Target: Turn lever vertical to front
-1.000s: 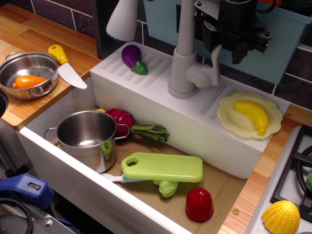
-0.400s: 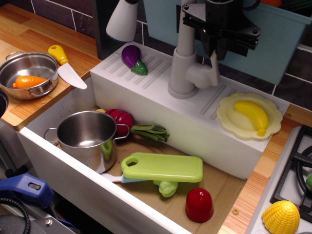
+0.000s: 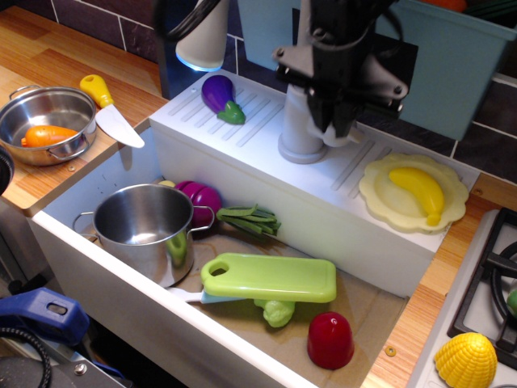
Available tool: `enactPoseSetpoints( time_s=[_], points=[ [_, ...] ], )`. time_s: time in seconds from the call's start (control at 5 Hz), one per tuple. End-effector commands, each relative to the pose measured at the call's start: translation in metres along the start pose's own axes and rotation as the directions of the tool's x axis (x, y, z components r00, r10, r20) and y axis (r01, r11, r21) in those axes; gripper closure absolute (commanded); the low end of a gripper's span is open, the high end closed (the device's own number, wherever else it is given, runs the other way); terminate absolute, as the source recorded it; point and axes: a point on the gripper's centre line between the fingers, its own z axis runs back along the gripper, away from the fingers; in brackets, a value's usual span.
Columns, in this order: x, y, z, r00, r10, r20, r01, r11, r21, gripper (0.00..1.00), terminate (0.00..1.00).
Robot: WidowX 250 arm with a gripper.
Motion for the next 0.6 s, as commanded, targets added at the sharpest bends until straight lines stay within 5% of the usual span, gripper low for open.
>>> enactPoseSetpoints(
  time_s=[0.0,0.2,0.4],
  points=[
    [-0.021,0.005,-0.012,0.999,0.042,-0.006,-0.042,0.998,-0.055,1.00,0.00],
    [-0.033,0.008,-0.031,0.999,0.045,0.027,-0.043,0.996,-0.075,1.00,0.00],
    [-0.037,0.010,-0.040,0.998,0.047,0.037,-0.043,0.994,-0.098,1.00,1.00]
  ],
)
